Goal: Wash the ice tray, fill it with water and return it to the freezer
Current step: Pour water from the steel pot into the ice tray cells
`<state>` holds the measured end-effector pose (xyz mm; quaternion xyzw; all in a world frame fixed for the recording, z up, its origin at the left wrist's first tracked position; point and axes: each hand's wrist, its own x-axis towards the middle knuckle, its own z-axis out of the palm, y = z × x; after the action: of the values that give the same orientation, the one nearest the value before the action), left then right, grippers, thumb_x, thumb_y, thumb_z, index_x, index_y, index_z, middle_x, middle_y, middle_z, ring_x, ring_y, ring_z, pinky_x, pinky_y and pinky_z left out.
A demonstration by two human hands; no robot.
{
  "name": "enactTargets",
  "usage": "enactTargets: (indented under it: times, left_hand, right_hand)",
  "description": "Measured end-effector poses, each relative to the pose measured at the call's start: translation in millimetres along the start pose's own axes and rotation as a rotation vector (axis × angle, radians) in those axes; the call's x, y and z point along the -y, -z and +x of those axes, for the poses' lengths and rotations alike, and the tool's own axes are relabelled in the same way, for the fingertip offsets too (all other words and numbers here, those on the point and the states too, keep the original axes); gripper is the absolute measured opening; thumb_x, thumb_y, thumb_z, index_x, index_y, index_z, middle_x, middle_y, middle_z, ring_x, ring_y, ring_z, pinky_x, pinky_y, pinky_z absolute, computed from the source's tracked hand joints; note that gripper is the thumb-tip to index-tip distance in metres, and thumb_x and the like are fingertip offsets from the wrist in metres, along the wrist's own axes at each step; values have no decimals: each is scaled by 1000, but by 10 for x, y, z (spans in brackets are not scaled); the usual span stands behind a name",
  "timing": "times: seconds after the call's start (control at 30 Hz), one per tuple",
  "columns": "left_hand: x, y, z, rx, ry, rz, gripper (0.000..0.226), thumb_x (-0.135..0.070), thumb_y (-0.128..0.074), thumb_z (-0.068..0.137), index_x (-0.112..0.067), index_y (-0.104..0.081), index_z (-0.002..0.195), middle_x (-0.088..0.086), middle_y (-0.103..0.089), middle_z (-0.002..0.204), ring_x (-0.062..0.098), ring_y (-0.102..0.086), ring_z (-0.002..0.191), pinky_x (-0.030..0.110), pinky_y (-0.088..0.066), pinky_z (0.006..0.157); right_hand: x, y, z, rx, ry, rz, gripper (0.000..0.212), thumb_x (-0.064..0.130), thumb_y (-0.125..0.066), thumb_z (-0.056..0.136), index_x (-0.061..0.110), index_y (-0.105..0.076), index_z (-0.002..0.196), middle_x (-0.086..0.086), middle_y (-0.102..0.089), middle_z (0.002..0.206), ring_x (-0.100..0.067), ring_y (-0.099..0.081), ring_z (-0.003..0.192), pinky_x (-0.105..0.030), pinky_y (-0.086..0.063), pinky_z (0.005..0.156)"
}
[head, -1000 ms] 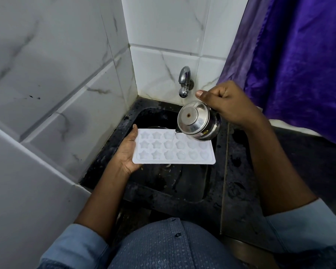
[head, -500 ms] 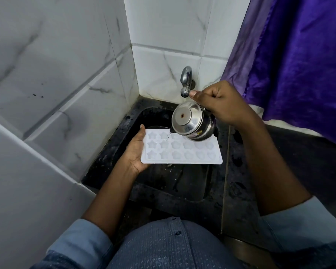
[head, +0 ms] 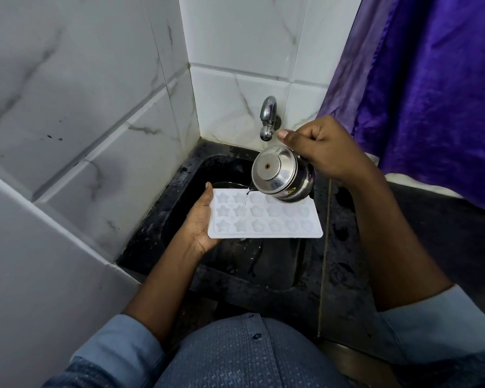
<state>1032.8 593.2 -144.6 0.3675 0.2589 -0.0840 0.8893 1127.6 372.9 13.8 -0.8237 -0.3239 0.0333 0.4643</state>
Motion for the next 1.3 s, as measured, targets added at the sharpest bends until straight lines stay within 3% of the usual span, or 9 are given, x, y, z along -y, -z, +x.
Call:
enactTargets:
  times: [0.17, 0.37, 0.5, 0.6, 0.7, 0.9, 0.97, 1.07, 1.3]
  left_hand:
    - [-4, -10, 5, 5, -17, 14, 75, -68, -33, 105, -6, -70, 124, 21, -77, 118, 37, -79, 99, 53, -54, 87]
    - [1, 0, 31, 14, -26, 8, 75, -69, -35, 105, -6, -70, 126, 24, -75, 123, 39, -77, 103, 54, -54, 92]
    - [18, -35, 32, 25, -30, 1, 75, -69, -35, 105, -7, -71, 125, 24, -74, 124, 39, -77, 103, 56, -52, 97]
    - [43, -51, 56, 46, -31, -3, 78, -71, -36, 104, -7, -66, 137, 25, -69, 134, 42, -69, 121, 61, -46, 111]
    - [73, -47, 93, 81, -13, -19, 82, -73, -37, 102, -7, -60, 146, 25, -62, 145, 44, -59, 135, 65, -35, 120]
    - [101, -14, 130, 73, -3, -45, 80, -72, -35, 104, -7, -74, 129, 25, -65, 141, 43, -64, 128, 62, -41, 115]
    - [100, -17, 110, 74, -8, -47, 79, -71, -35, 104, -7, -79, 121, 25, -66, 139, 42, -67, 124, 61, -42, 115]
    - [88, -36, 86, 72, -16, -24, 76, -69, -34, 105, -8, -73, 127, 24, -69, 135, 41, -70, 118, 58, -48, 107]
    - [88, -60, 73, 99, 1, -42, 79, -71, -35, 104, -7, -67, 136, 25, -68, 136, 42, -72, 117, 59, -48, 106]
  right_hand:
    - [5, -7, -20, 5, 10, 17, 60, 34, -65, 103, 14, -37, 54, 3, -30, 49, -11, -28, 43, -15, -35, 53]
    - [-8, -44, -14, 27, 15, 39, 64, 35, -65, 103, 4, -35, 56, -2, -31, 50, -13, -29, 45, -26, -34, 57]
    - [22, -96, -5, 24, 38, 37, 63, 35, -65, 103, 11, -33, 54, 4, -29, 49, -10, -28, 44, -38, -36, 57]
    - [42, -131, 19, 28, 44, 57, 63, 38, -66, 102, 16, -32, 53, 5, -29, 49, -12, -28, 44, -51, -50, 64]
    - [62, -162, 31, 30, 40, 66, 64, 39, -66, 101, 17, -31, 53, 7, -28, 50, -10, -27, 45, -56, -51, 69]
    - [81, -197, 28, 44, 38, 59, 63, 40, -65, 101, 17, -30, 54, 7, -27, 49, -10, -26, 45, -61, -54, 73]
    - [91, -196, 29, 45, 40, 49, 63, 39, -65, 102, 17, -31, 54, 7, -28, 49, -11, -26, 44, -54, -52, 67]
    - [111, -191, 34, 37, 40, 37, 64, 39, -66, 102, 16, -30, 54, 5, -27, 49, -13, -26, 45, -47, -41, 59]
    - [94, -190, 52, 32, 41, 45, 64, 40, -65, 102, 11, -33, 55, 2, -29, 50, -14, -28, 45, -56, -52, 65]
